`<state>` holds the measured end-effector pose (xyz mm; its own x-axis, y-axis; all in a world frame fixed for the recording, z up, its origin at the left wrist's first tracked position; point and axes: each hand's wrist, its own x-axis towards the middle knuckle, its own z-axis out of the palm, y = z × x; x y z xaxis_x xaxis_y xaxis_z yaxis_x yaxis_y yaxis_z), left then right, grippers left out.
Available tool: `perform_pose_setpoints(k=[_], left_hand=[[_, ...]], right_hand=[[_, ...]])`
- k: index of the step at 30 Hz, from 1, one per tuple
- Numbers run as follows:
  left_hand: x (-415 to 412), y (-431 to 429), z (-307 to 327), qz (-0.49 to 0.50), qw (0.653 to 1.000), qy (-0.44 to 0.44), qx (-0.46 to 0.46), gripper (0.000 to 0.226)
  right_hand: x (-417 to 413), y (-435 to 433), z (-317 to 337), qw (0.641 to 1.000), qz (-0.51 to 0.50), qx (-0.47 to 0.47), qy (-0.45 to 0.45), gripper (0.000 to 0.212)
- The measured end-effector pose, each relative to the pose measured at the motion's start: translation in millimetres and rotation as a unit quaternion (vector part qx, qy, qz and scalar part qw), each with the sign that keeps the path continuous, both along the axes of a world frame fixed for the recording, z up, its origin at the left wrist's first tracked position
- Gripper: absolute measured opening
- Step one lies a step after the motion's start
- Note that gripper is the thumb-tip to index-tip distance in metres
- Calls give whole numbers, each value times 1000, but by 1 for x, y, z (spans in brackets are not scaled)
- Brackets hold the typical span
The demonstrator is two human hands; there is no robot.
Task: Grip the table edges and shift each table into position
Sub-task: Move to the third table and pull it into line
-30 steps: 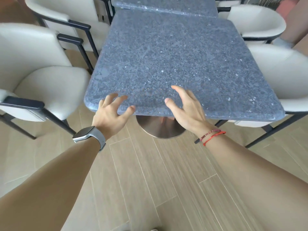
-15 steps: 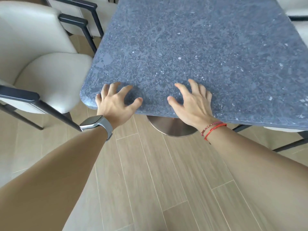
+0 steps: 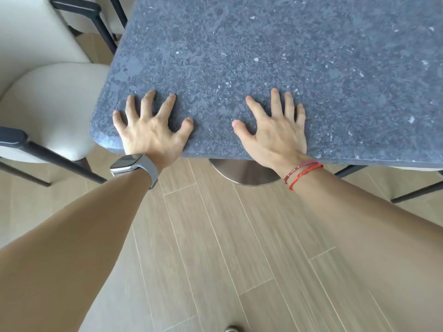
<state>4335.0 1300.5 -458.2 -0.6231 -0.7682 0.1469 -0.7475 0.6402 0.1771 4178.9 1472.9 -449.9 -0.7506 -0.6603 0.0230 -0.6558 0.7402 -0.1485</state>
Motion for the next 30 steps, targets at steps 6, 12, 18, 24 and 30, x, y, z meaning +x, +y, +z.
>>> perform_pose_setpoints(k=[6,12,18,24,30], left_hand=[[0,-2,-5,-2,1000,14,-26,72],[-2,-4,-9,-6,998,37,-46,66],[-4,-4,-10,-7,998,35,-44,67],[-4,-5,-10,-9,998,36,-45,67],[-5,-10,-9,-13,999,30,-43,69]], right_hand=[[8,-6,-4,999,-21,-17,17,82],[8,-9,-11,996,-38,-53,59,79],[9,-8,-10,996,-47,-56,59,78],[10,-8,-9,996,-44,-51,56,78],[11,-11,-6,997,-44,-42,55,77]])
